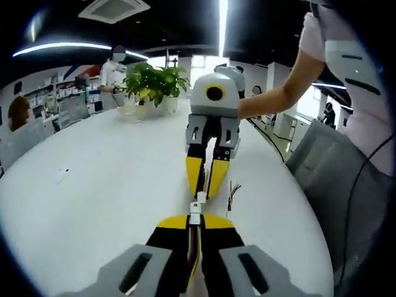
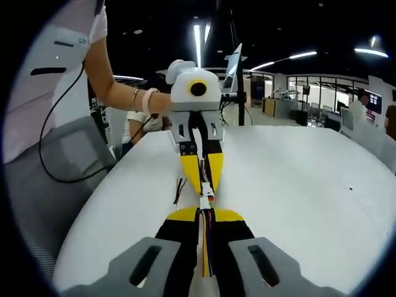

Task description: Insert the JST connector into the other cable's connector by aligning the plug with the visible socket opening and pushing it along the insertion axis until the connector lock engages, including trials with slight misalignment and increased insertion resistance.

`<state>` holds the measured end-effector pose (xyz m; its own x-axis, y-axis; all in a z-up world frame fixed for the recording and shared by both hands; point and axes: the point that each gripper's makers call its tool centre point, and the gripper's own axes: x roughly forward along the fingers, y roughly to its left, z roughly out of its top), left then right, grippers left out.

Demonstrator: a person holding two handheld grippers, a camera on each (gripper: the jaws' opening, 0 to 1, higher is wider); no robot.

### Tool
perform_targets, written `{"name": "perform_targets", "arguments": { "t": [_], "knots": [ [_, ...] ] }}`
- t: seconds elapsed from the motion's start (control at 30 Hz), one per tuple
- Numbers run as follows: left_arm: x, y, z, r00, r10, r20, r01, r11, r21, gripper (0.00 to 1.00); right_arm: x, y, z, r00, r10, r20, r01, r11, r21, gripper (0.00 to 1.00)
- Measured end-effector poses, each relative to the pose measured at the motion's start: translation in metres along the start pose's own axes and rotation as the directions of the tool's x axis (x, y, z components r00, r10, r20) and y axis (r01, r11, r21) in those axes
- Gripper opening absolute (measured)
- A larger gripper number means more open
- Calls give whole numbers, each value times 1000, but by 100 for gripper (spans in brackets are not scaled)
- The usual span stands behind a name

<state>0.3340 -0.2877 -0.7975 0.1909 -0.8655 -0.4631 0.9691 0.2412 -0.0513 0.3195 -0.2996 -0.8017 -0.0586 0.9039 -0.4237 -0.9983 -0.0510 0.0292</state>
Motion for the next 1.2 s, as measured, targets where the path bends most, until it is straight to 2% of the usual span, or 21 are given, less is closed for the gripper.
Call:
{"name": "perform_targets", "arguments": {
  "t": [0.17, 0.53, 0.67, 0.73, 0.77, 1.2],
  "knots": [
    [1, -5, -1, 1000, -20, -16, 20, 1000, 15, 0, 0, -3, 0, 1000, -3, 7, 3, 1000, 9, 3],
    [2, -9, -1, 999, -24, -27, 25, 999, 36, 0, -2, -1, -2, 1000, 8, -1, -8, 1000, 4, 3],
    [4, -13, 1, 999, -37, -12, 37, 999, 14, 0, -1, 3, 1, 1000, 23, 16, -24, 1000, 19, 3],
    [6, -12, -1, 999, -26, -39, 28, 998, 48, 0, 1, 1, -3, 1000, 18, -13, -18, 1000, -21, 3],
    [8, -14, -2, 999, -32, -41, 33, 998, 44, 0, 1, 2, -4, 1000, 23, -11, -23, 1000, -3, 3],
    [9, -14, 5, 999, -44, -18, 45, 996, 72, 0, -6, 3, -1, 999, 31, 11, -31, 999, 17, 2]
  ]
}}
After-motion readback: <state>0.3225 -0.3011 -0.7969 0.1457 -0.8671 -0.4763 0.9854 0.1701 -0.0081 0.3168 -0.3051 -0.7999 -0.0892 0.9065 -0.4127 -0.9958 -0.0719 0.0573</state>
